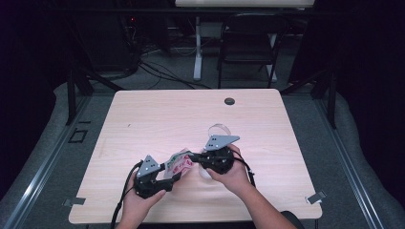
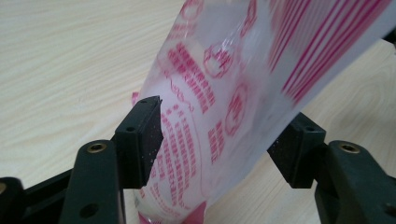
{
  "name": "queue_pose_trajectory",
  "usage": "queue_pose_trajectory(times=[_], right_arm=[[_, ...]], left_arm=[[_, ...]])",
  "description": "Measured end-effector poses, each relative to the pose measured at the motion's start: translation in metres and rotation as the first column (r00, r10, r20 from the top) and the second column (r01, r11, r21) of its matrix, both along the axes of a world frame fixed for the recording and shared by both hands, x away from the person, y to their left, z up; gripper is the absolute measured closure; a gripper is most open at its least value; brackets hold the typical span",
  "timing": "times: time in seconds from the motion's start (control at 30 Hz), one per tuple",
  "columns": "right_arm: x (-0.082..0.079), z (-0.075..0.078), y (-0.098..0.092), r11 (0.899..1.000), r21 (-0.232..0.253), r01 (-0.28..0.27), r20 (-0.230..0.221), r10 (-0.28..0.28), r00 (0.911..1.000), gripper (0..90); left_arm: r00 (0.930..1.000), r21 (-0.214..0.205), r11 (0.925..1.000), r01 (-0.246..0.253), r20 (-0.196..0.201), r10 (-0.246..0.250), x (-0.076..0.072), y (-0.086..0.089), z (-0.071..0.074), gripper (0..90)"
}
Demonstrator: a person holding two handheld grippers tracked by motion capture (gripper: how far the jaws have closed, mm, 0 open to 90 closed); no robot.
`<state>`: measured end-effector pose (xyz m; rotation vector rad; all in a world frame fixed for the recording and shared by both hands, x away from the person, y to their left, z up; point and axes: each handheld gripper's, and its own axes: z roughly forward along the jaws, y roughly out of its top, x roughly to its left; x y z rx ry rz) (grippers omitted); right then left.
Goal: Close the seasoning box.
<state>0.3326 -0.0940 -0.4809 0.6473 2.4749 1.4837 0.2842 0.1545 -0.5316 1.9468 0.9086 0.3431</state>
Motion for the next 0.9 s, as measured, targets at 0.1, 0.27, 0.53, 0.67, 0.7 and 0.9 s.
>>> queue_pose_trajectory(times=[0.1,0.27,0.53,0.67,0.7,0.9], right_arm=[[0.0,0.0,0.0,1.0,0.0,0.001,0.002,-0.001,1.0,90.0],[0.0,0.0,0.0,1.0,0.0,0.0,0.002,0.0,1.0,90.0],[-0.001,0.0,0.0,1.0,0.002,0.003,0.007,-0.003,1.0,89.9],[-0.001,0.0,0.0,1.0,-0.001,0.002,0.008,-0.002,1.0,89.8],[-0.001,0.0,0.0,1.0,-0.001,0.002,0.008,-0.002,1.0,89.8],[-0.001,0.0,0.0,1.0,-0.002,0.003,0.009,-0.003,1.0,89.8]], left_arm=[[0.9999,-0.006,0.9999,-0.009,-0.013,0.009,0.001,0.0,-0.008,37.7],[0.9991,-0.007,0.9991,-0.042,-0.01,0.042,0.004,0.002,-0.018,36.0],[0.9978,-0.008,0.9979,-0.064,-0.021,0.063,0.01,0.003,-0.031,33.6],[0.9973,-0.011,0.9973,-0.072,-0.018,0.072,0.012,0.002,-0.034,31.7],[0.9973,-0.006,0.9974,-0.072,-0.018,0.072,0.013,0.001,-0.035,31.5],[0.9966,-0.009,0.9969,-0.078,-0.027,0.078,0.017,0.0,-0.039,30.1]])
